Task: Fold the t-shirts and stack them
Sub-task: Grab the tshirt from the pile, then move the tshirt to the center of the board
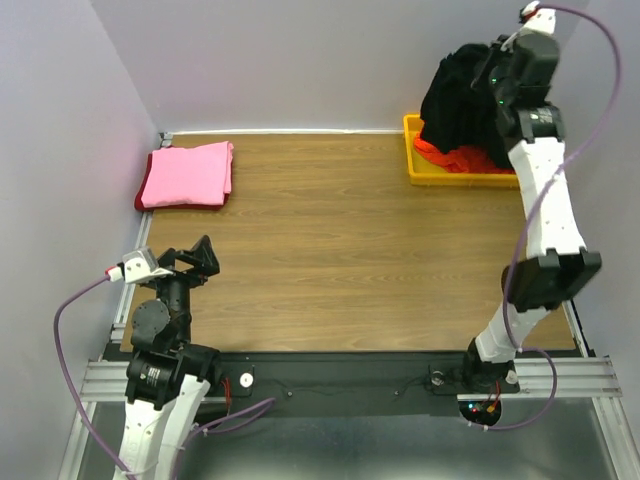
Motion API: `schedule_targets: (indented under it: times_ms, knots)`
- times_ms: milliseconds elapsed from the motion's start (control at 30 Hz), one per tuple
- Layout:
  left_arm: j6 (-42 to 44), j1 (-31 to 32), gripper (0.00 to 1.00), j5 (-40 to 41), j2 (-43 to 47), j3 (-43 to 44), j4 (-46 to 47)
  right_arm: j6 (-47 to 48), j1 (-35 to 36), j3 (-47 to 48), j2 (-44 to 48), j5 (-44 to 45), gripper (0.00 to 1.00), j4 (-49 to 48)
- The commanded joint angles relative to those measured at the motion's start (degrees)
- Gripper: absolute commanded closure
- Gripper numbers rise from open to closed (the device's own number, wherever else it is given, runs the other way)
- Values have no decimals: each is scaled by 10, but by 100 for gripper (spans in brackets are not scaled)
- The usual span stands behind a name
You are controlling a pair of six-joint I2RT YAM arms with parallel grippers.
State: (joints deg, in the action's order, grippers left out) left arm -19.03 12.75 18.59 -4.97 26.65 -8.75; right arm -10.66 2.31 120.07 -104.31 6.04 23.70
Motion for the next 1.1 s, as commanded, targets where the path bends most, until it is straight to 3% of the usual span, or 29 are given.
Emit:
schedule_targets:
  times_ms: [0,200,400,533,667,800,1000,1033,1067]
  knots:
    - [7,1,3,9,9,-6,30,-24,-1,3,74,-193,99,-37]
    - [7,1,3,19,30,-6,27,-134,25,-4,125,-398,99,-58]
    - [7,1,3,16,38,-6,27,-206,83,-8,154,-487,99,-125]
    - [7,0,3,2,38,-8,33,-206,89,-62,183,-459,99,-129]
    - [-1,1,2,-57,18,-16,73,-236,100,-185,200,-458,99,-136]
    - [-47,1,1,-154,-86,-11,101,-255,132,-306,186,-440,99,-136]
    - [-64,5,2,-273,-273,-6,193,-254,133,-388,170,-361,99,-135]
    - [-64,9,2,-276,-293,-6,201,-251,133,-402,168,-339,95,-132]
    - [-64,13,2,-278,-313,-1,217,-249,131,-425,162,-320,85,-128]
